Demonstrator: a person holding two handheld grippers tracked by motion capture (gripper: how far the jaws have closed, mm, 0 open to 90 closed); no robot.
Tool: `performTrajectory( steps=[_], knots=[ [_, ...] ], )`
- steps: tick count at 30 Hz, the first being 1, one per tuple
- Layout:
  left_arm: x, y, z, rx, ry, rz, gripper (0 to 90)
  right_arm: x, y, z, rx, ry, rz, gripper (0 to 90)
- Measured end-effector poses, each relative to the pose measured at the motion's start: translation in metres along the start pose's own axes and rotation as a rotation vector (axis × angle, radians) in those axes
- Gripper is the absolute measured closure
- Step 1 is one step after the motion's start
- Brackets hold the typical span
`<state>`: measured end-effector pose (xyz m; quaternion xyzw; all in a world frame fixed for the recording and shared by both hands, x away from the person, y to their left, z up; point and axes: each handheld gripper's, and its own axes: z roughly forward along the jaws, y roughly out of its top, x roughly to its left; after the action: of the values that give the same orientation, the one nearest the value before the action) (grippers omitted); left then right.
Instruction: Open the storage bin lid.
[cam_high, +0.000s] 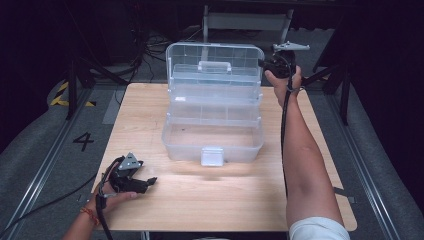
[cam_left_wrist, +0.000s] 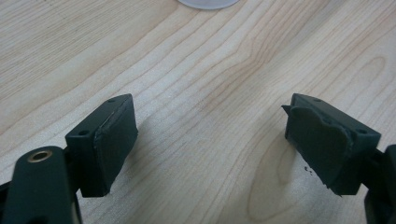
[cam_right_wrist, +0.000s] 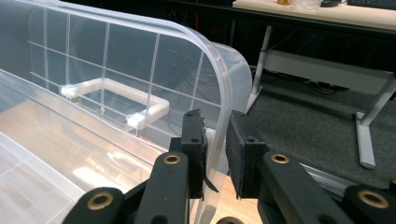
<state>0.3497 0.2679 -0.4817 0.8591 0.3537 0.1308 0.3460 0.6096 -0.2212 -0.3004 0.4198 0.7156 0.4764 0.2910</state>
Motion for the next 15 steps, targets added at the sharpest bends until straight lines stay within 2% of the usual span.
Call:
performTrajectory(
  steps=[15],
  knots=[
    [0.0010, 0.0014, 0.0005, 0.008, -0.005, 0.007, 17.1, -0.0060, 0.0012, 0.0099, 0.018, 0.015, 0.017, 78.3]
  ],
)
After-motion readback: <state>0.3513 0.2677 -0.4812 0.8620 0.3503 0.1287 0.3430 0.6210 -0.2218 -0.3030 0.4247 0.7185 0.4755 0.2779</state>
